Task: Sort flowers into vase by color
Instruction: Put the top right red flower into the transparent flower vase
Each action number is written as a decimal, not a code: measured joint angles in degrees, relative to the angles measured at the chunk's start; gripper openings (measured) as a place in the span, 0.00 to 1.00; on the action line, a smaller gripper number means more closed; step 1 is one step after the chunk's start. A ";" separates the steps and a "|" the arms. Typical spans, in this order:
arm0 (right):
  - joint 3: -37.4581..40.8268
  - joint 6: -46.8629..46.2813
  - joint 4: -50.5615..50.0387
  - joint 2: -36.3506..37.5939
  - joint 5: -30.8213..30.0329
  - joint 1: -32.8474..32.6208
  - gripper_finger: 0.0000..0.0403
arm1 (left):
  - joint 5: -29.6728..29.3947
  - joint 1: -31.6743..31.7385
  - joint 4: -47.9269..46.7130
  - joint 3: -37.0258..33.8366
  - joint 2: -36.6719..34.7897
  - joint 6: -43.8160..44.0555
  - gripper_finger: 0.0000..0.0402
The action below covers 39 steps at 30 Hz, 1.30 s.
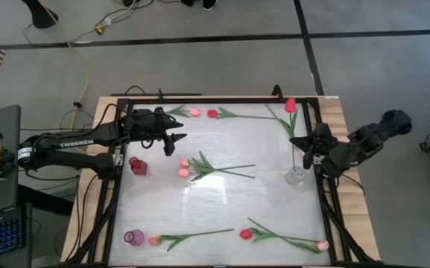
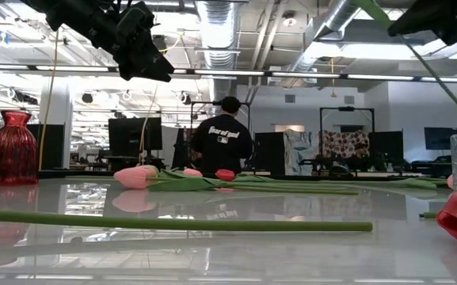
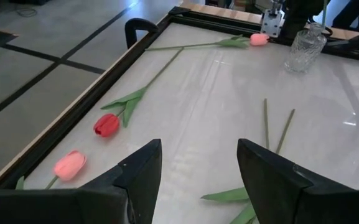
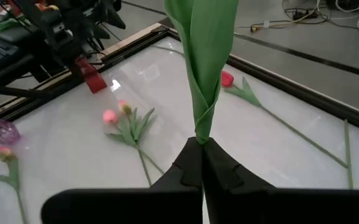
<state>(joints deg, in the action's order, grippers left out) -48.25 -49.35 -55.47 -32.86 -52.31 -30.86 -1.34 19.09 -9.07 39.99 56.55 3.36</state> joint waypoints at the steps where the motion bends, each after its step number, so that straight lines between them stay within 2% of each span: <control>1: 0.00 -0.52 -0.61 0.49 -0.58 -0.77 0.06 | -0.09 0.00 0.02 0.00 0.00 0.19 0.49; 12: 0.00 0.94 -3.84 5.75 -0.57 -3.38 0.06 | -2.45 0.02 0.04 0.00 0.01 0.93 0.49; 19: 0.12 -2.74 -7.82 6.32 -0.13 -3.38 0.06 | -2.49 0.00 0.04 0.00 0.01 1.44 0.49; 32: 6.65 -8.28 -7.32 6.29 0.26 -3.38 0.06 | -2.52 0.02 0.02 -0.02 0.01 1.44 0.49; 39: 8.20 -8.26 -6.36 6.25 5.09 -3.40 0.07 | -2.55 0.02 0.04 -0.02 0.01 1.42 0.49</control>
<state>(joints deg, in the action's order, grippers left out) -40.05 -57.60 -61.83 -26.61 -47.22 -34.26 -3.89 19.11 -9.04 39.97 56.55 4.78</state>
